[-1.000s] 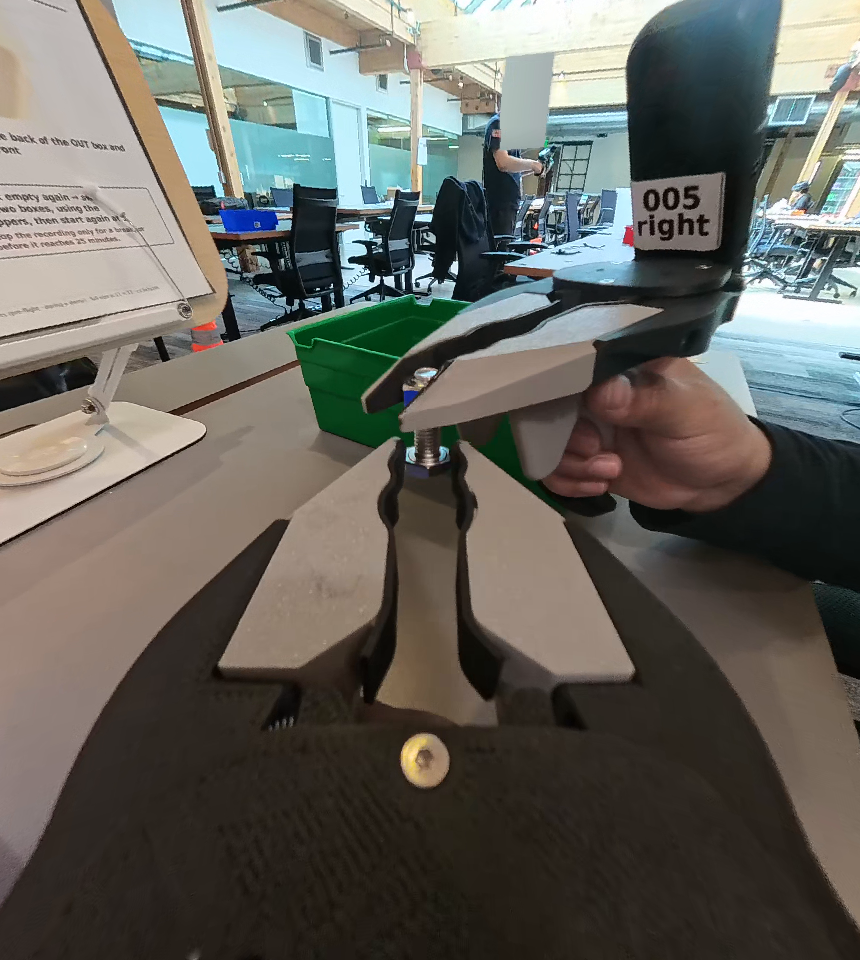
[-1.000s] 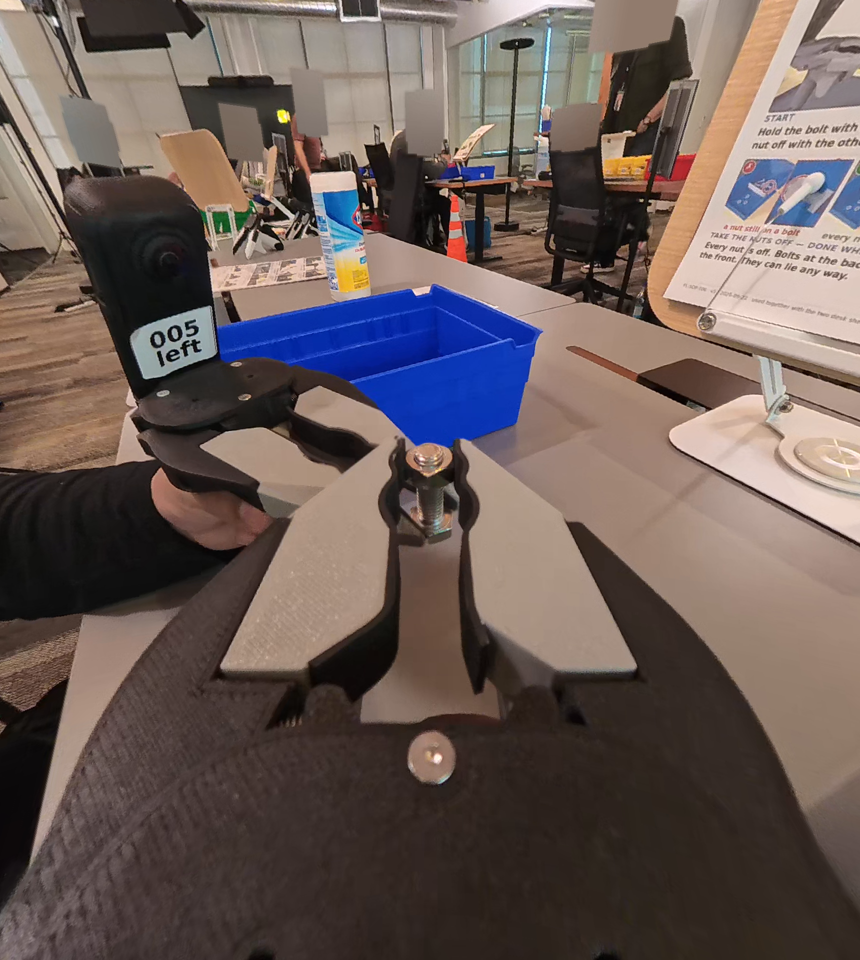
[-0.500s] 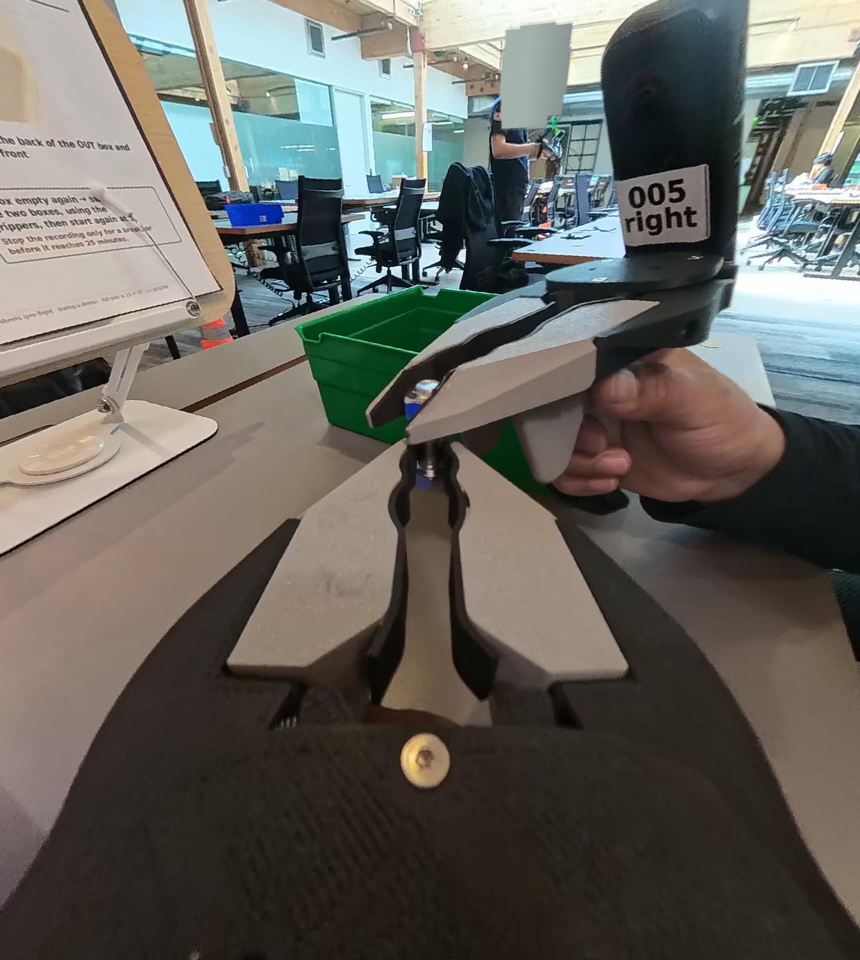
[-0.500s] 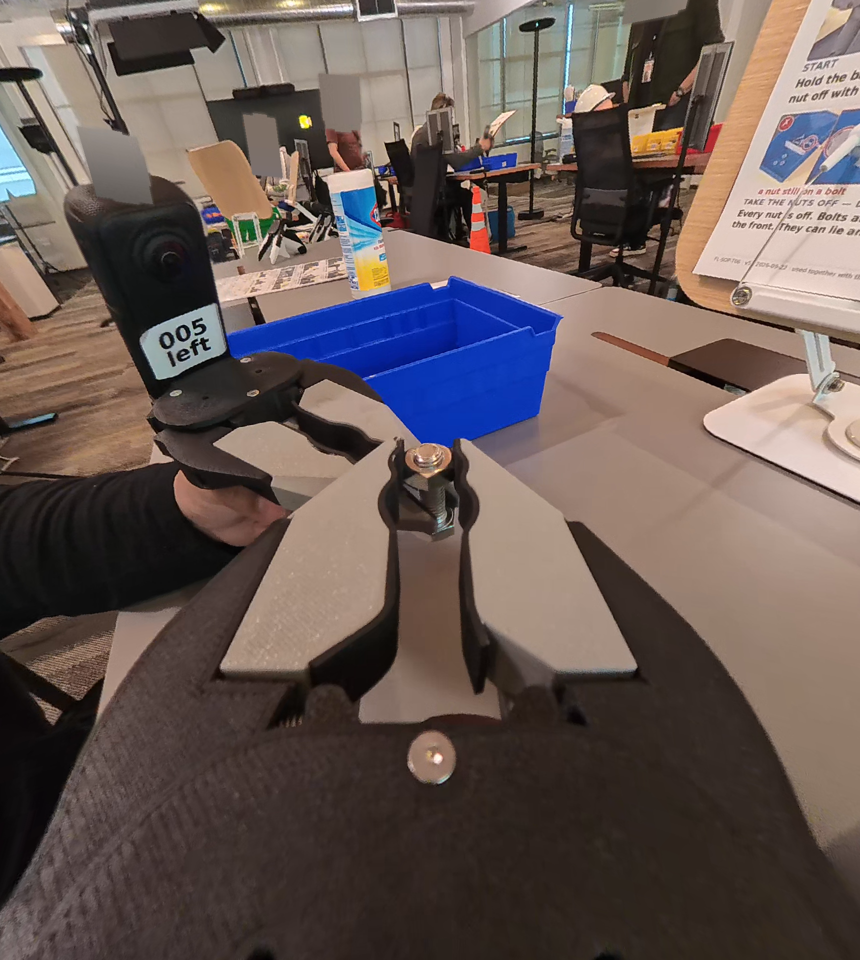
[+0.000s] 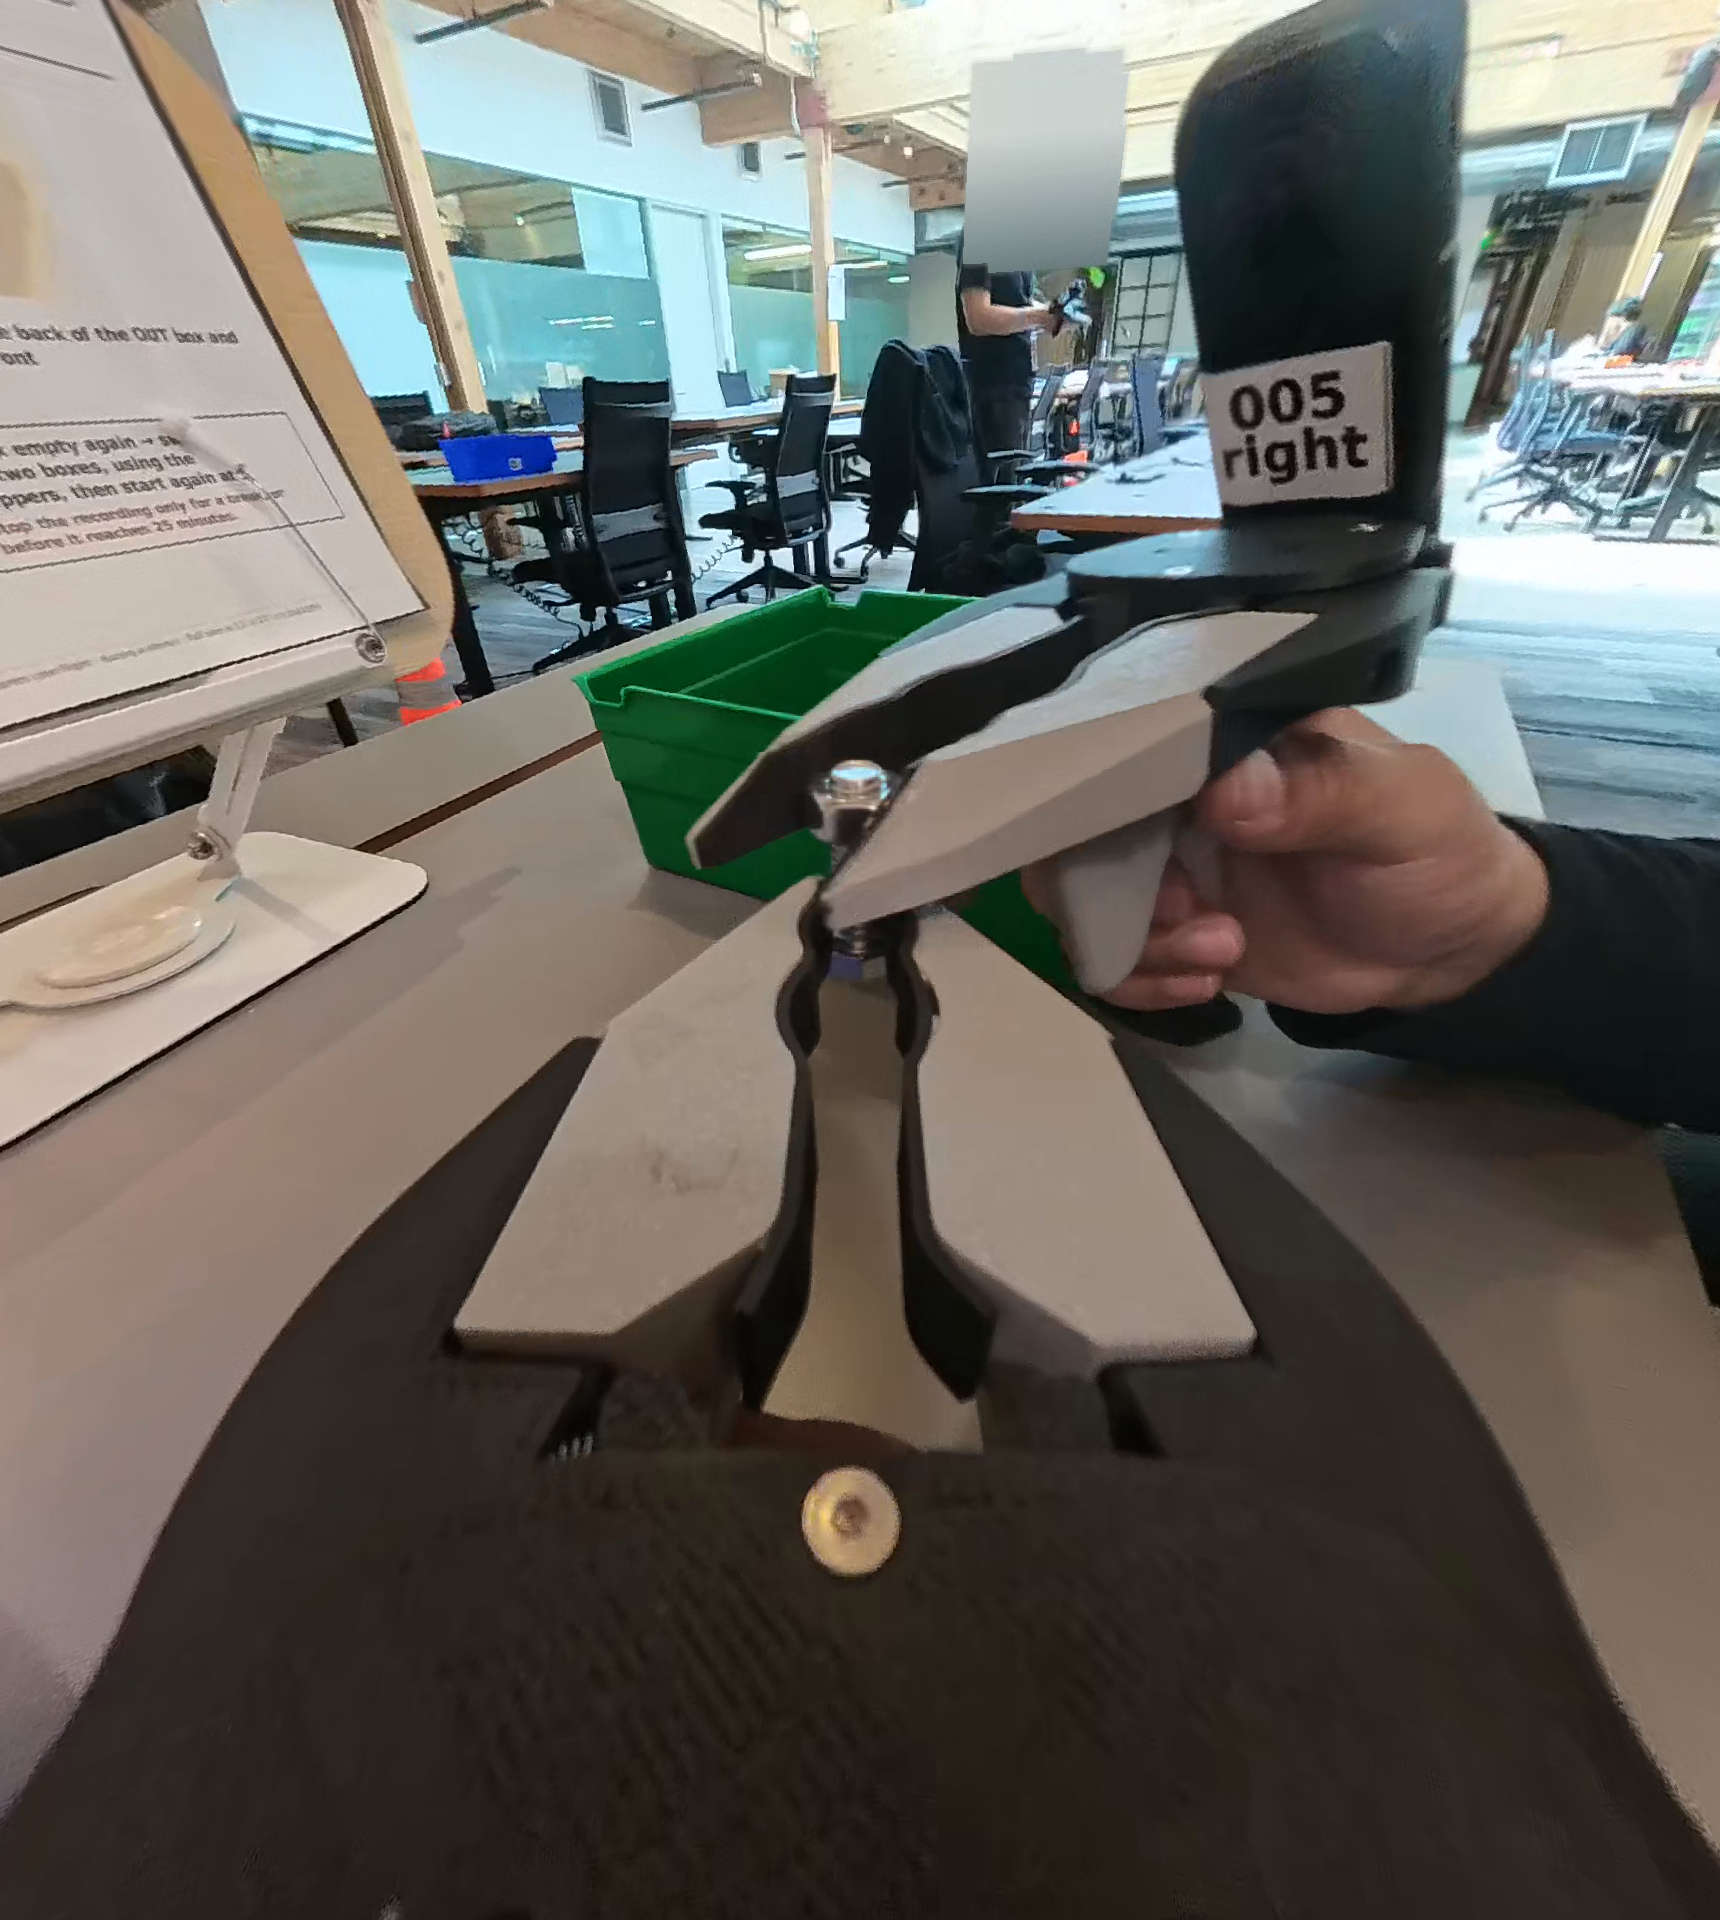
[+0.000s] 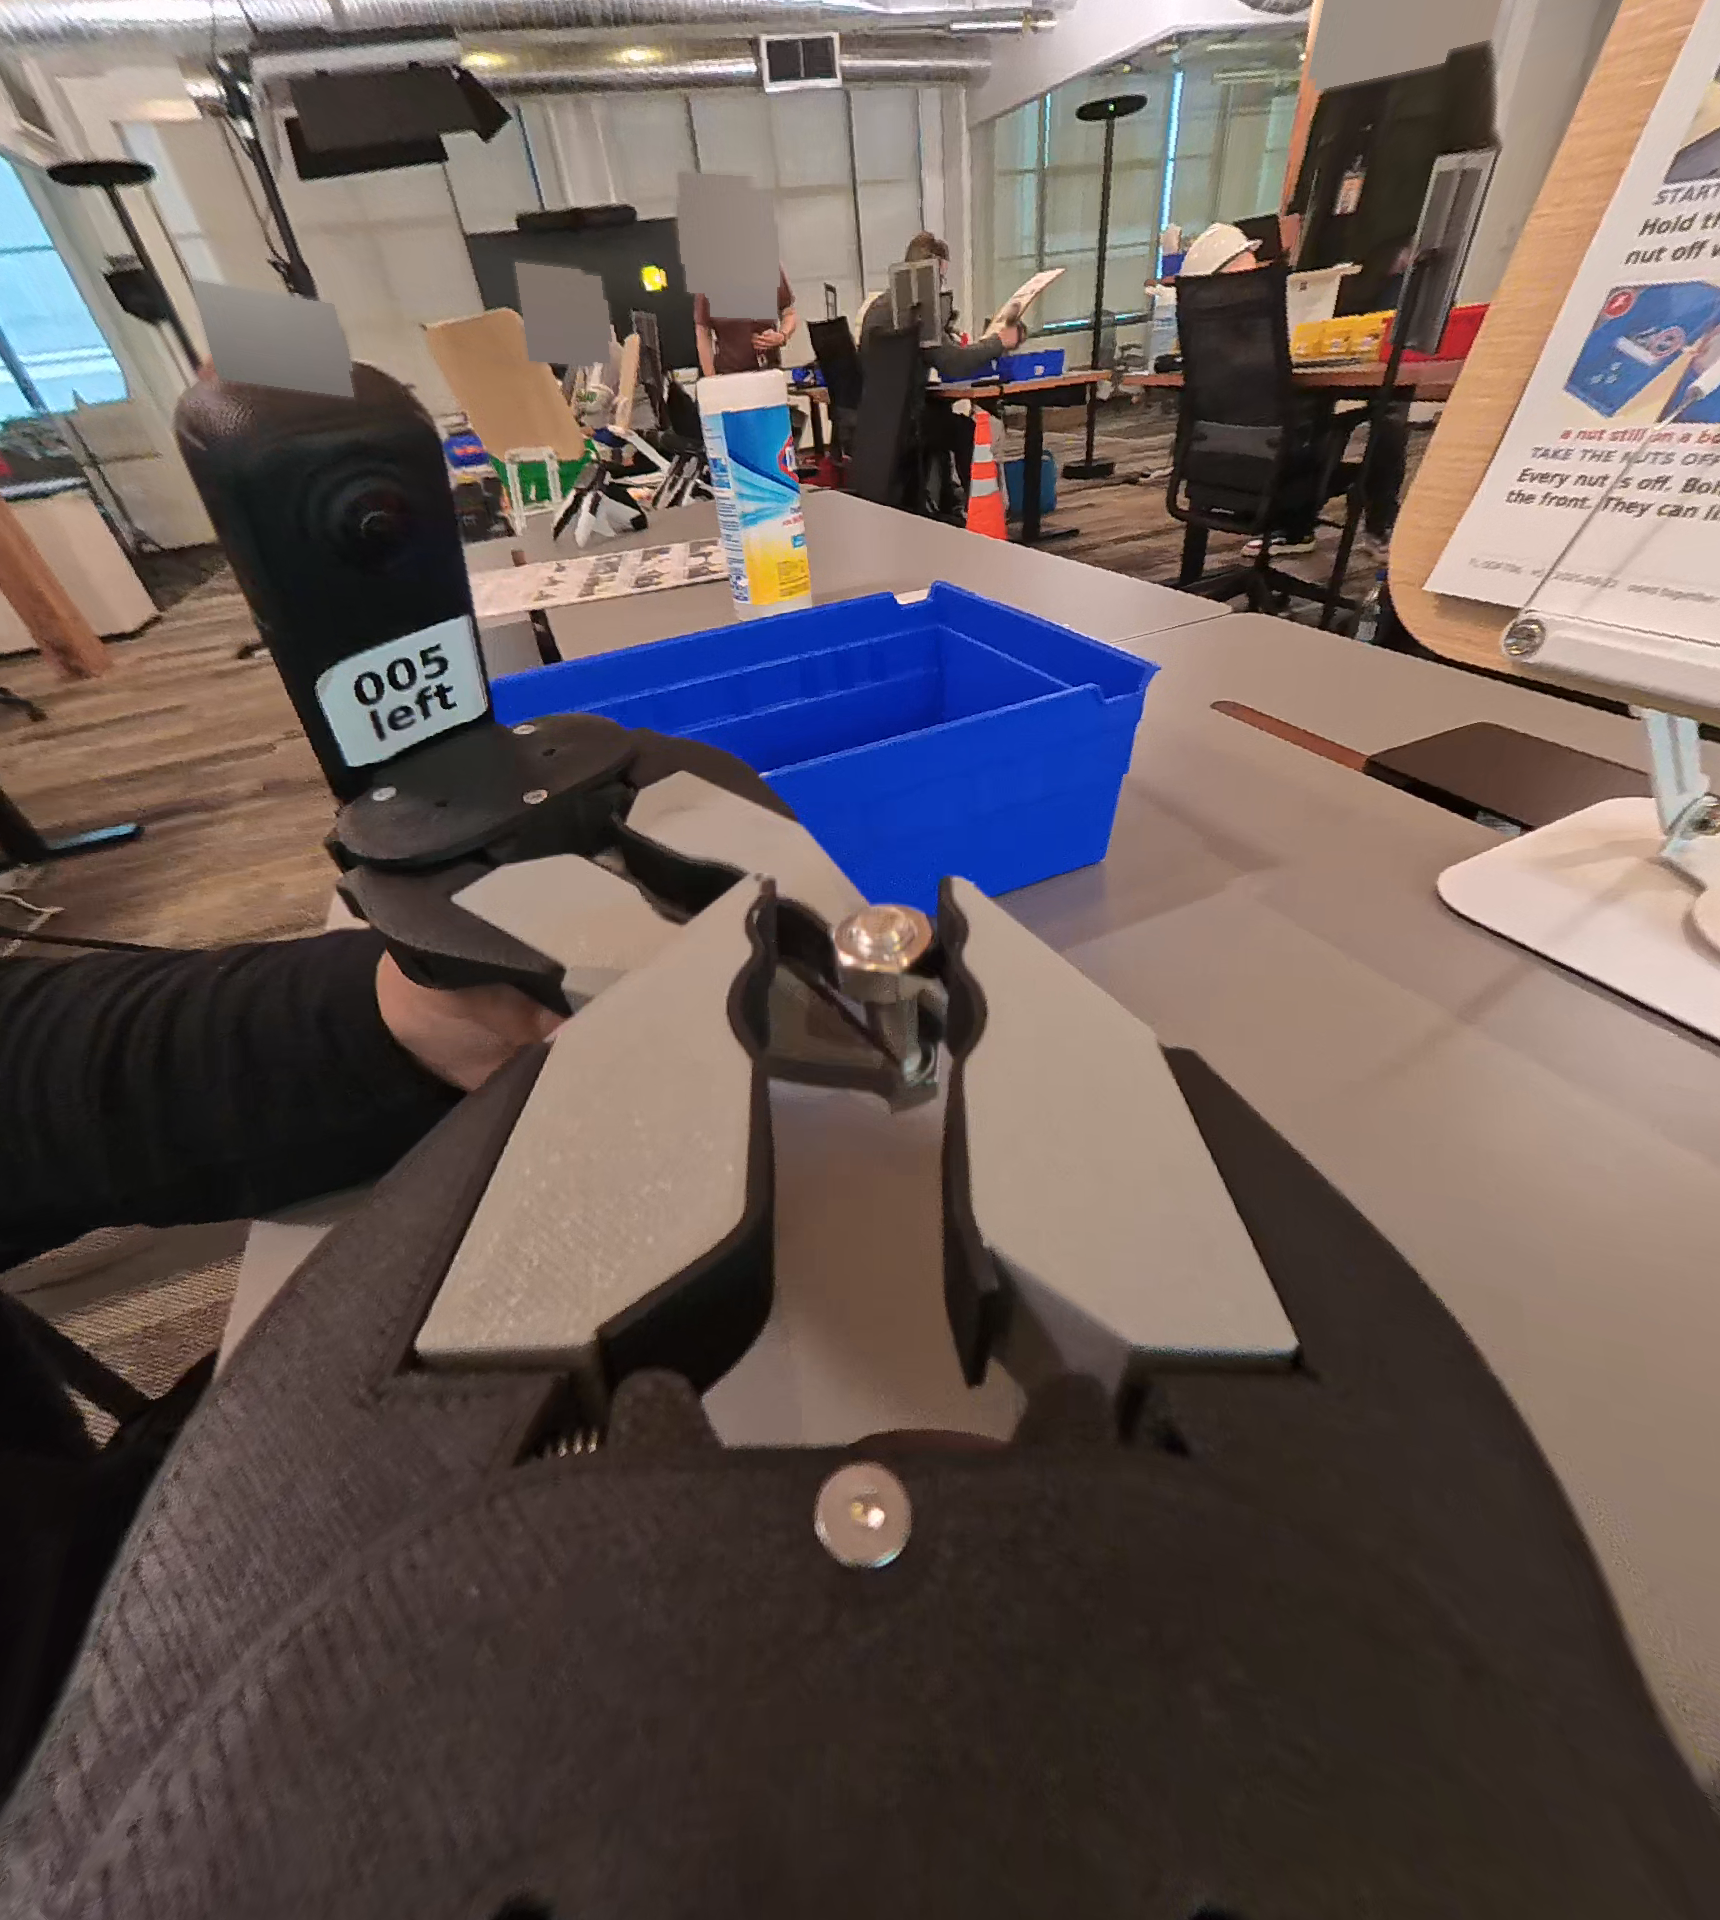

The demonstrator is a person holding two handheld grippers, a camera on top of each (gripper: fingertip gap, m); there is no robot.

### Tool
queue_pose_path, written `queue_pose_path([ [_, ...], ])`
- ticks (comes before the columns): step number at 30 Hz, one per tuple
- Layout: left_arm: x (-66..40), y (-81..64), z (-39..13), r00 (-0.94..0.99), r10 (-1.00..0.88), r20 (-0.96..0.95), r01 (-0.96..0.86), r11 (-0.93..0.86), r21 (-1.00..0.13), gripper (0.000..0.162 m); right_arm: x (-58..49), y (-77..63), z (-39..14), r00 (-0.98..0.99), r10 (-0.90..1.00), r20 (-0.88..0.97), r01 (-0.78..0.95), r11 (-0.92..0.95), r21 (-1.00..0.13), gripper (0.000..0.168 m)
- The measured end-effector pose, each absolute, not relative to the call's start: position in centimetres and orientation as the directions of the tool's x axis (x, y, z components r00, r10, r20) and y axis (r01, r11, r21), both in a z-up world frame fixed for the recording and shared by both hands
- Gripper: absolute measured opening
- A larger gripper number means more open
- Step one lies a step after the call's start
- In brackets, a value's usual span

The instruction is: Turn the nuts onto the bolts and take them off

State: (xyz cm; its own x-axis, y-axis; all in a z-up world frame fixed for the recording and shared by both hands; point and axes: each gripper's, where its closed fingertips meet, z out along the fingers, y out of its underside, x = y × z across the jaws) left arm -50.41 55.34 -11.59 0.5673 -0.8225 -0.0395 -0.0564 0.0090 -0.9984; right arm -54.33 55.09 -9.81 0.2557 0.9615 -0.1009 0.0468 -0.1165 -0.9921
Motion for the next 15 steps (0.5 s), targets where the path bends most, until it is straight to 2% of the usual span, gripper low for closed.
queue_pose_path([
  [8,-52.2,57.1,-11.8,0.637,-0.771,0.022,-0.021,-0.047,-0.999,0.007,-53.8,55.8,-9.4,0.308,0.949,-0.072,0.041,-0.089,-0.995,0.033],
  [15,-50.8,55.9,-11.8,0.592,-0.806,-0.020,-0.049,-0.011,-0.999,0.007,-54.4,55.4,-9.9,0.285,0.956,-0.068,0.056,-0.087,-0.995,0.032],
])
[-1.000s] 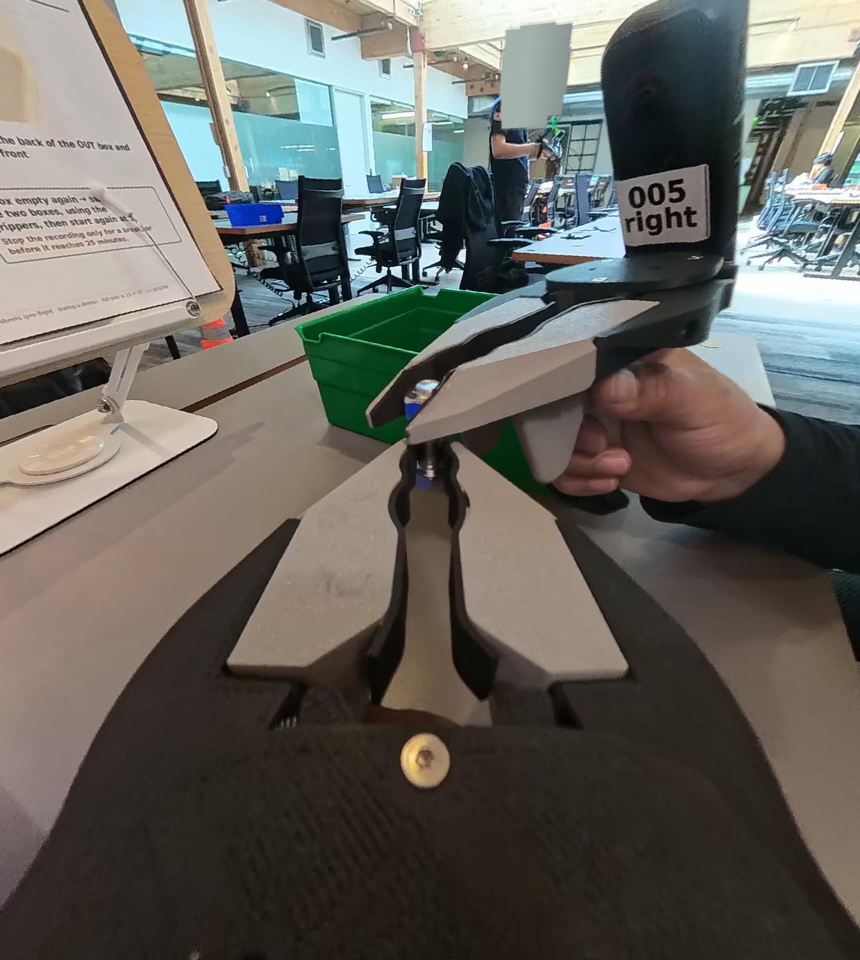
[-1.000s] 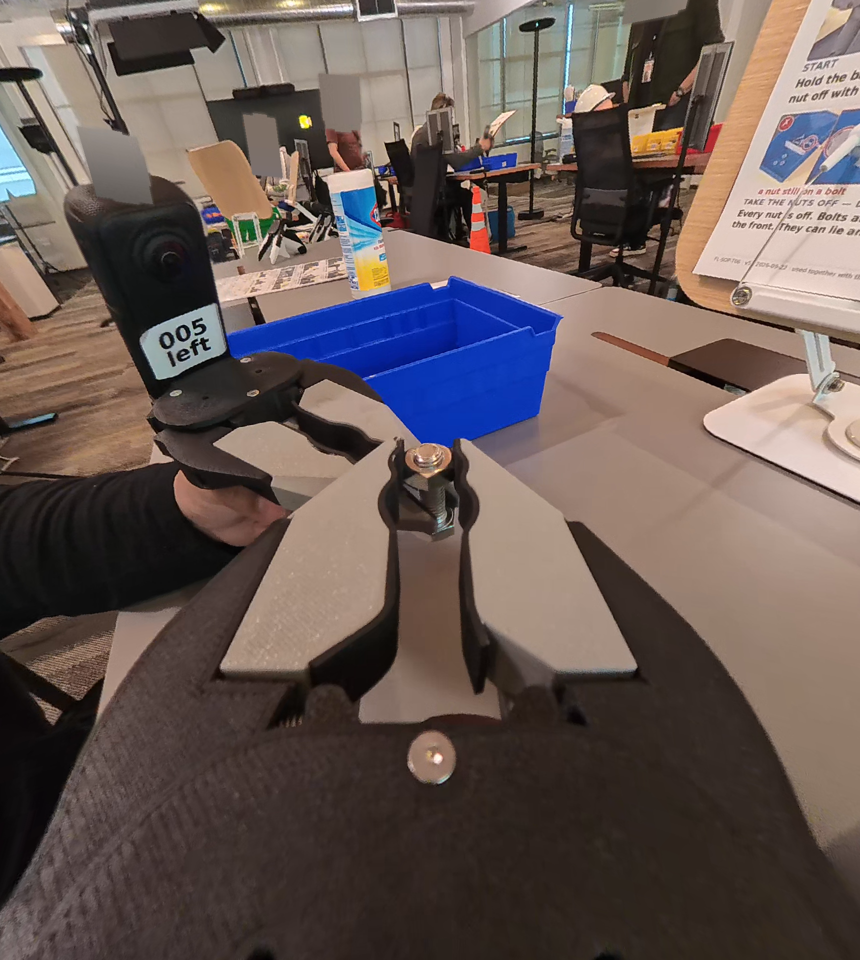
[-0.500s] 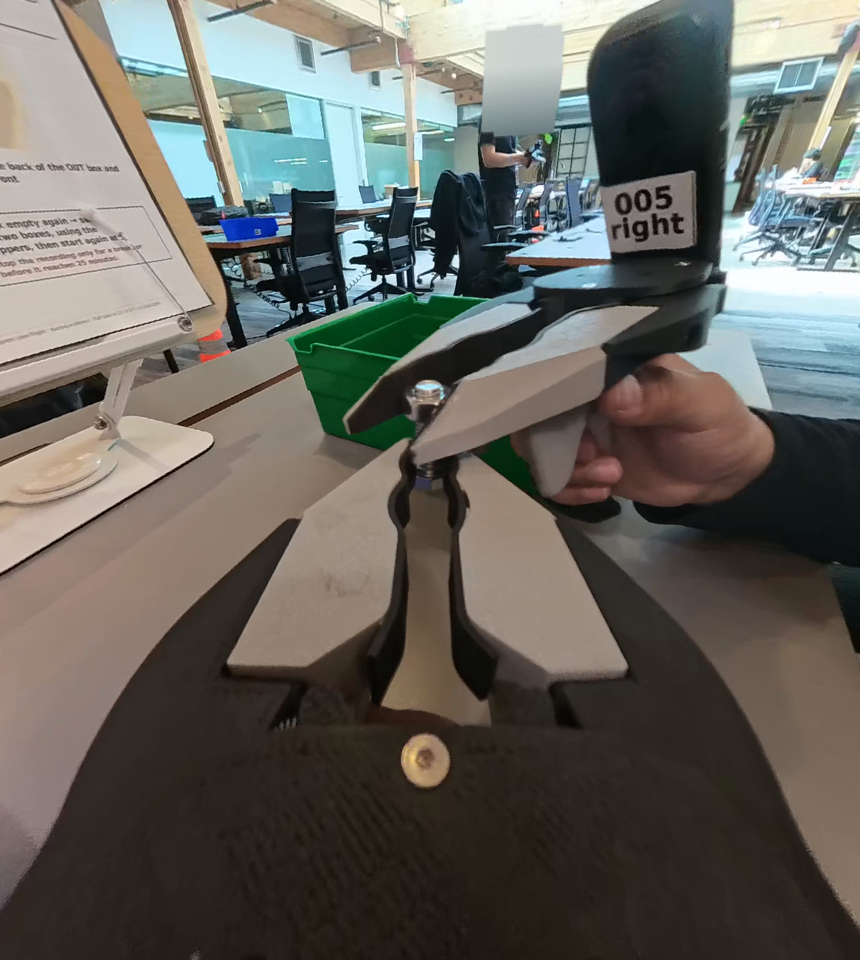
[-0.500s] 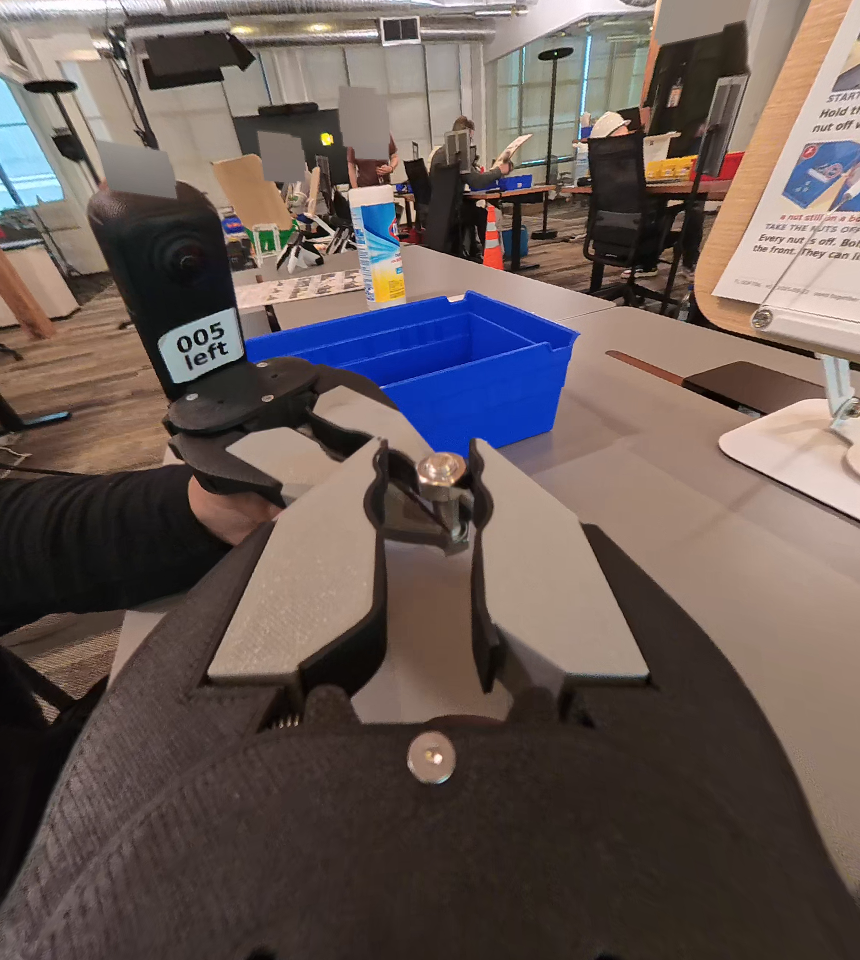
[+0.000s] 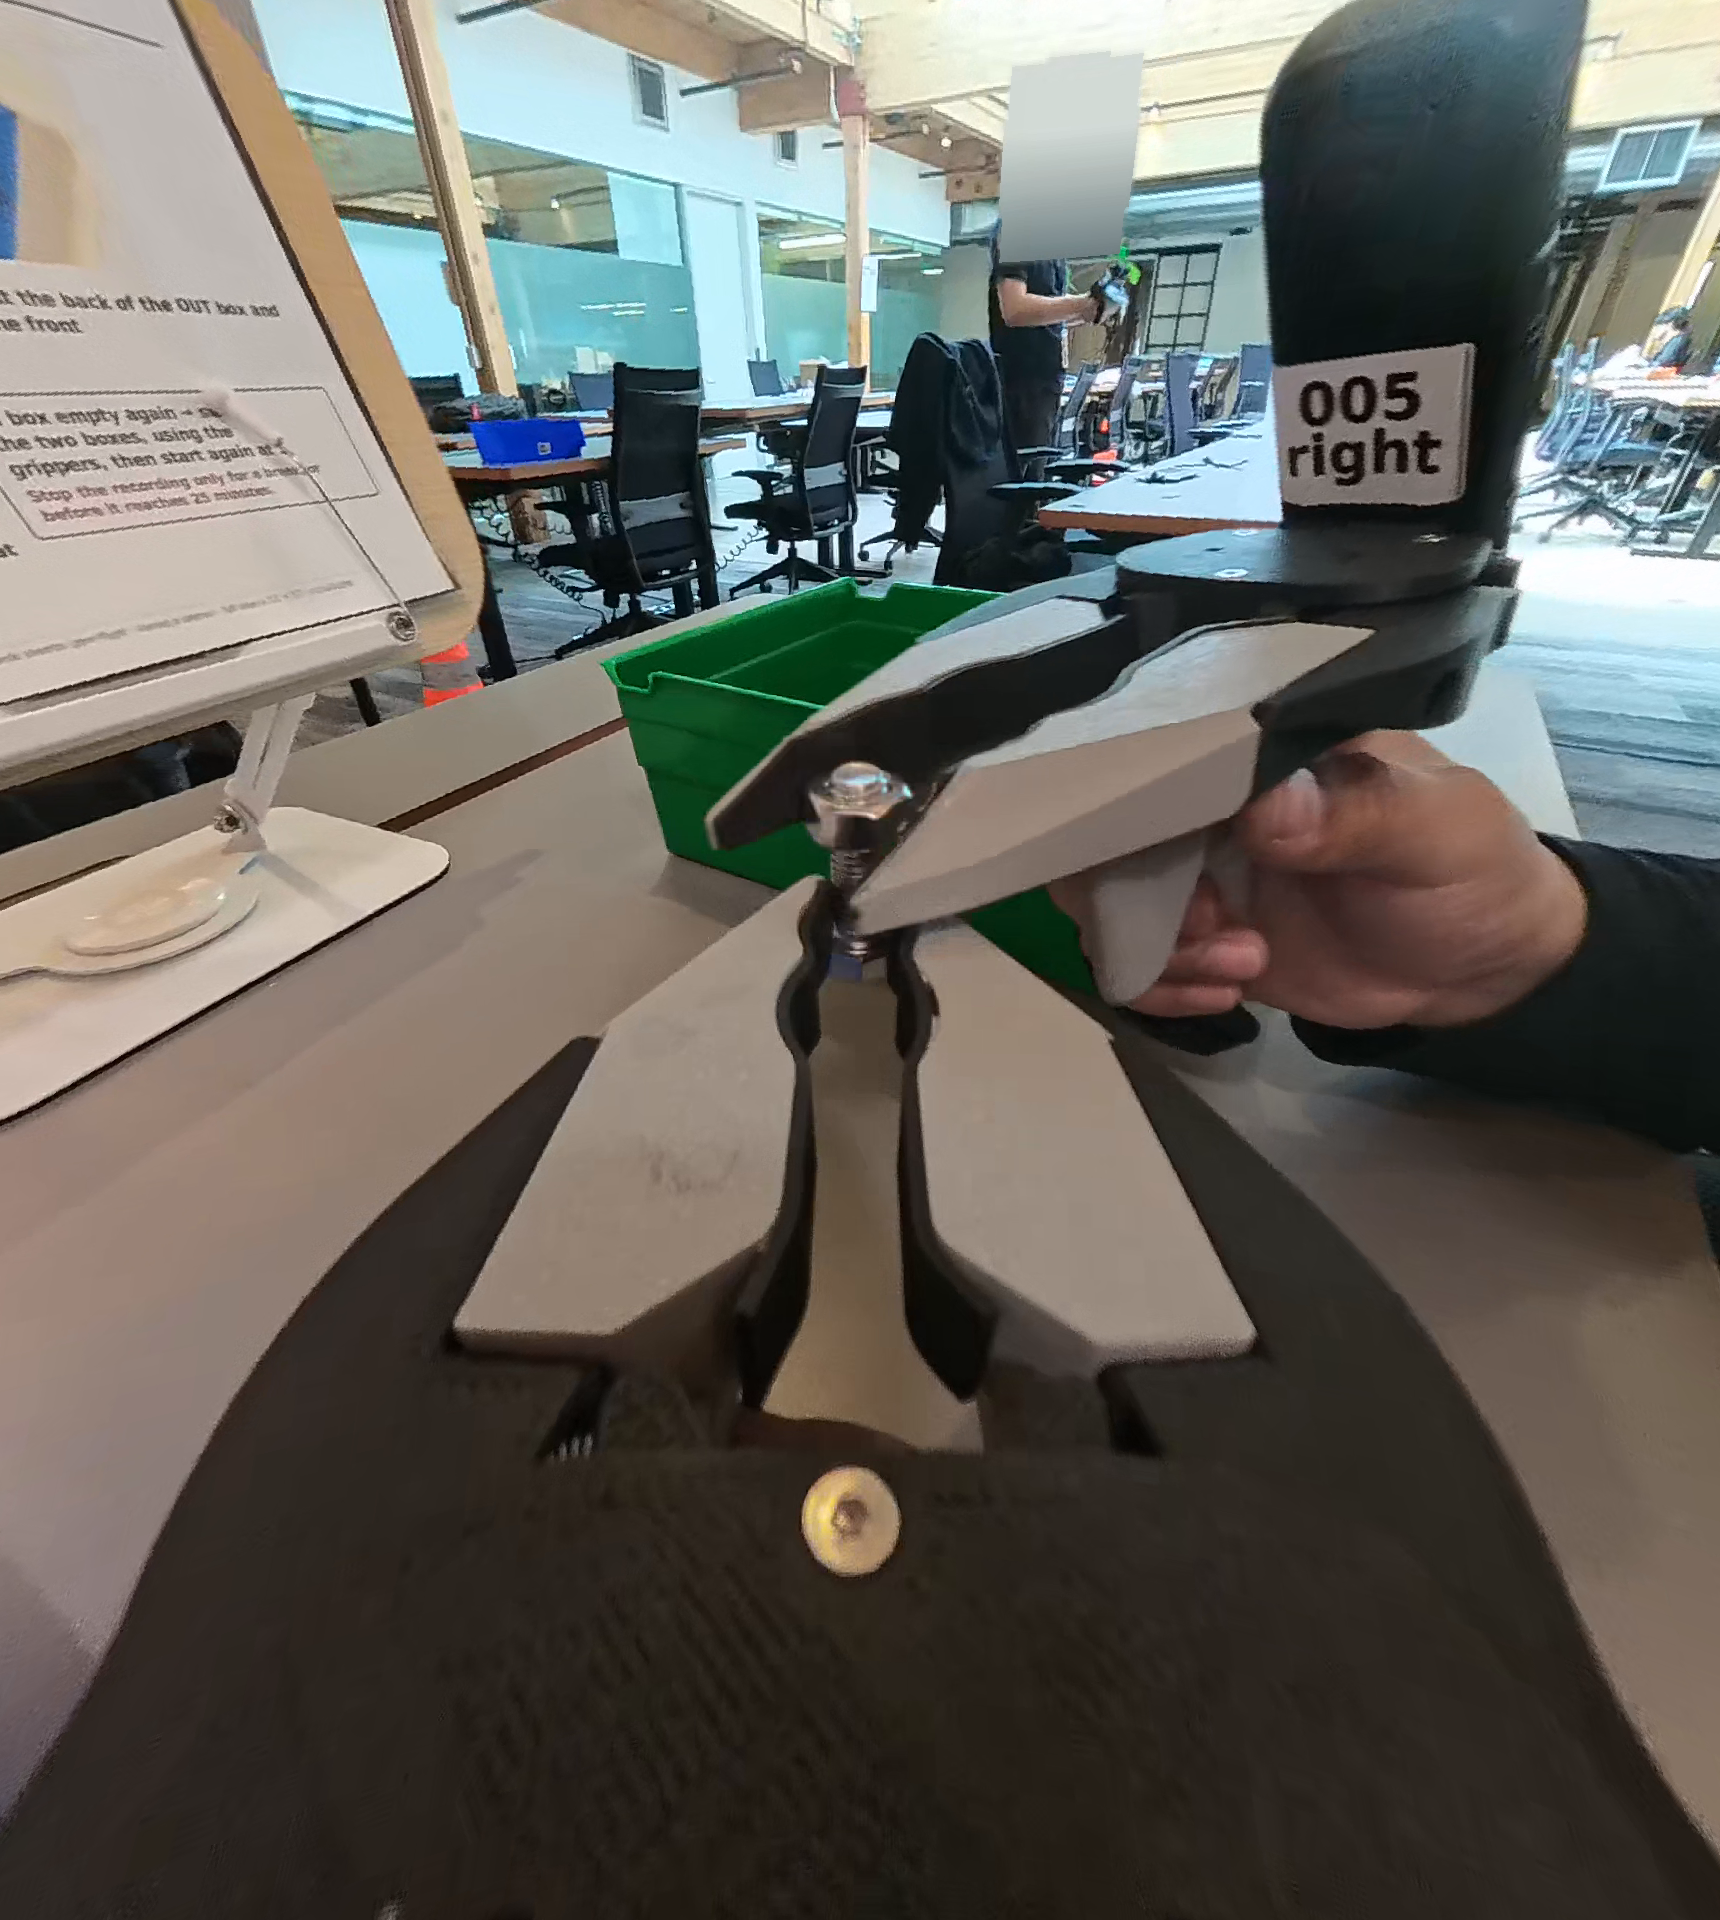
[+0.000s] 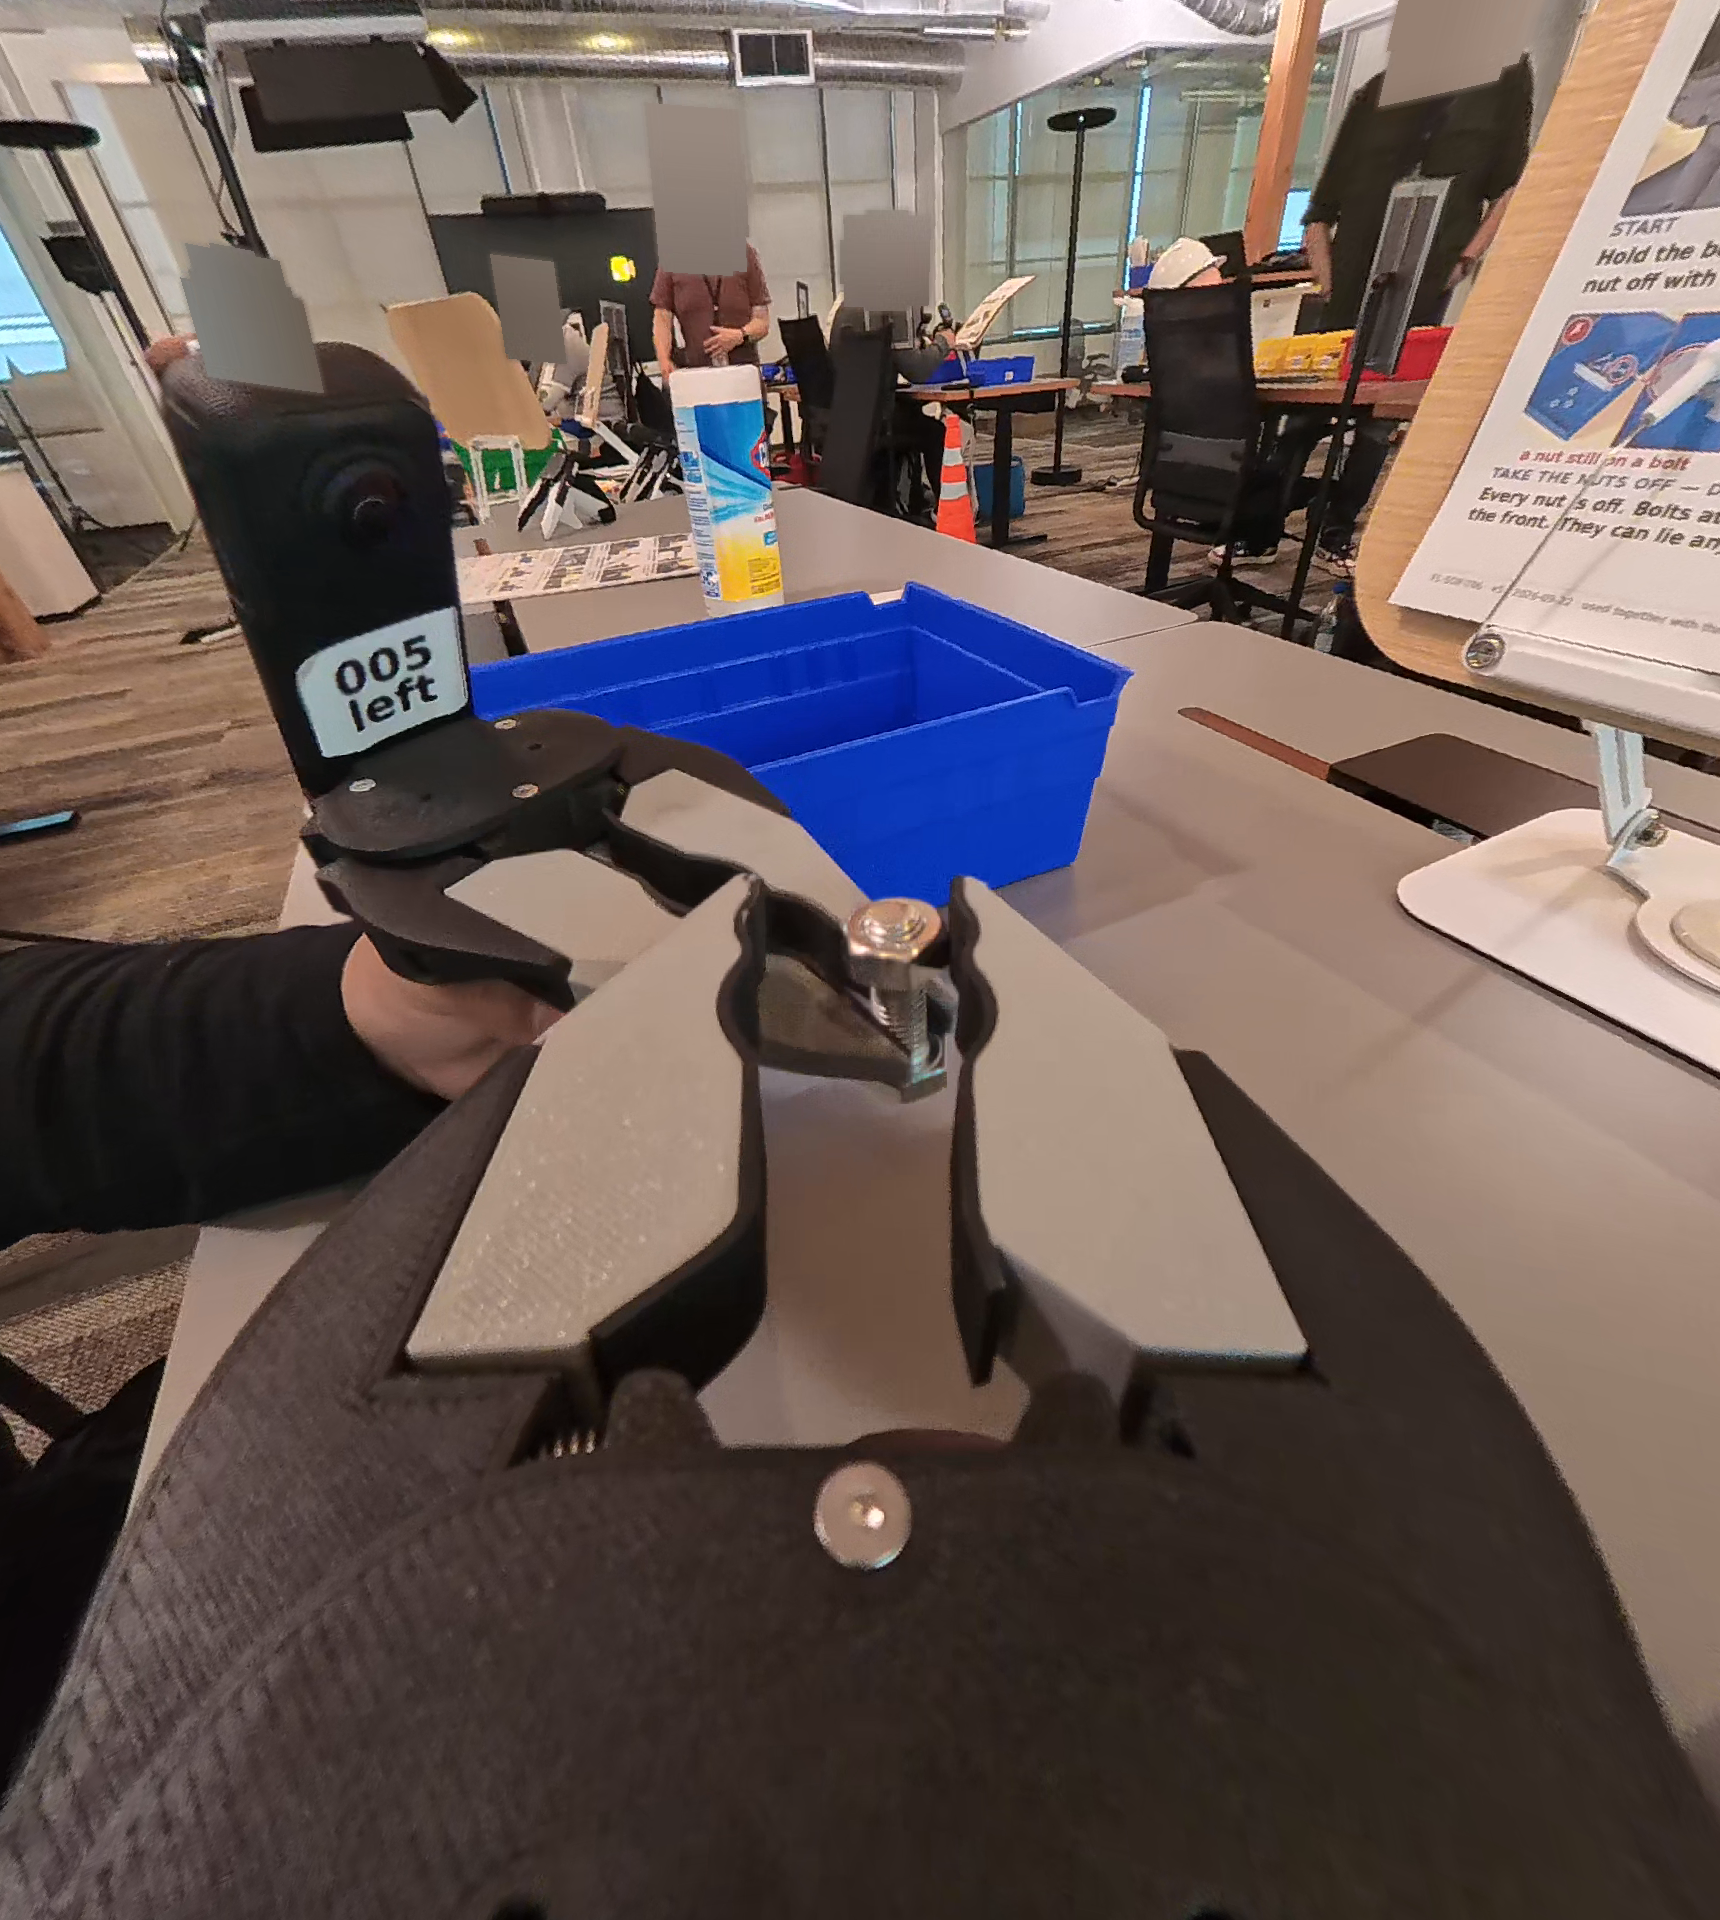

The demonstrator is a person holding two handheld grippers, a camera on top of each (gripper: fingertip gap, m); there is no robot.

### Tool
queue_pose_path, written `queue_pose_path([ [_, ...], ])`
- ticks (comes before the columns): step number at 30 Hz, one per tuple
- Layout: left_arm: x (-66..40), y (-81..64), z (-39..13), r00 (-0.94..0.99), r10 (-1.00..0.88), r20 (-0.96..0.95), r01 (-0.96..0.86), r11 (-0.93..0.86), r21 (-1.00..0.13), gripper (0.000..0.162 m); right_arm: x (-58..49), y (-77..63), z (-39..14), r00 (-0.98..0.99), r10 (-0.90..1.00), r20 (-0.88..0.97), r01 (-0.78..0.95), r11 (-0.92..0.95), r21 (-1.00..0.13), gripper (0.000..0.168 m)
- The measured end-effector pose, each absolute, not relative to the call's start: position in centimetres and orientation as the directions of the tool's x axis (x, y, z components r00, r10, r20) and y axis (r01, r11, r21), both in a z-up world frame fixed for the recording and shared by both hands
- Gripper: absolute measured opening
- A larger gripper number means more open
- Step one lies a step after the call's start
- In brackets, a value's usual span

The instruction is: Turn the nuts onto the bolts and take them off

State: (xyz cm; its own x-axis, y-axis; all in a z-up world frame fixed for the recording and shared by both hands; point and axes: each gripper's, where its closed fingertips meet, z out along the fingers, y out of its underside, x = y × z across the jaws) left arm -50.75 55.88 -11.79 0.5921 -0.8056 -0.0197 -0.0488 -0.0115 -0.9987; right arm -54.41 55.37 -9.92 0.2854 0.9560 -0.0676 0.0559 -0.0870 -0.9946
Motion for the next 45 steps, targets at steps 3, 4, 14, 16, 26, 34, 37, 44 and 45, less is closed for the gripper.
queue_pose_path([
  [3,-51.0,56.2,-11.8,0.607,-0.795,-0.016,-0.048,-0.016,-0.999,0.007,-54.3,55.5,-10.0,0.300,0.952,-0.053,0.068,-0.076,-0.995,0.033],
  [4,-51.4,56.4,-11.7,0.616,-0.787,-0.006,-0.039,-0.023,-0.999,0.006,-54.2,55.7,-9.9,0.310,0.949,-0.054,0.061,-0.077,-0.995,0.033],
  [14,-50.6,55.8,-11.8,0.582,-0.814,-0.005,-0.042,-0.025,-0.999,0.007,-54.7,55.1,-9.8,0.283,0.958,-0.050,0.052,-0.068,-0.996,0.039],
  [16,-50.4,55.7,-11.9,0.589,-0.807,-0.032,-0.065,-0.008,-0.998,0.007,-54.8,55.1,-10.2,0.286,0.957,-0.038,0.073,-0.061,-0.995,0.037],
  [26,-51.8,56.8,-11.9,0.628,-0.777,0.033,-0.019,-0.057,-0.998,0.007,-54.1,55.5,-9.4,0.292,0.954,-0.068,0.030,-0.080,-0.996,0.037],
  [34,-50.9,56.4,-12.5,0.609,-0.793,0.010,-0.055,-0.054,-0.997,0.006,-54.5,55.5,-10.0,0.300,0.952,-0.055,0.058,-0.076,-0.995,0.040],
  [37,-51.8,56.9,-12.1,0.631,-0.775,0.034,-0.023,-0.063,-0.998,0.006,-54.0,55.8,-9.6,0.310,0.948,-0.071,0.035,-0.086,-0.996,0.040],
  [44,-50.4,55.6,-12.2,0.565,-0.825,0.012,-0.043,-0.043,-0.998,0.006,-54.9,55.0,-10.2,0.263,0.961,-0.080,0.058,-0.099,-0.993,0.039],
  [45,-50.0,55.3,-12.3,0.551,-0.834,-0.005,-0.059,-0.033,-0.998,0.007,-55.0,54.8,-10.4,0.258,0.964,-0.071,0.069,-0.092,-0.993,0.038],
])
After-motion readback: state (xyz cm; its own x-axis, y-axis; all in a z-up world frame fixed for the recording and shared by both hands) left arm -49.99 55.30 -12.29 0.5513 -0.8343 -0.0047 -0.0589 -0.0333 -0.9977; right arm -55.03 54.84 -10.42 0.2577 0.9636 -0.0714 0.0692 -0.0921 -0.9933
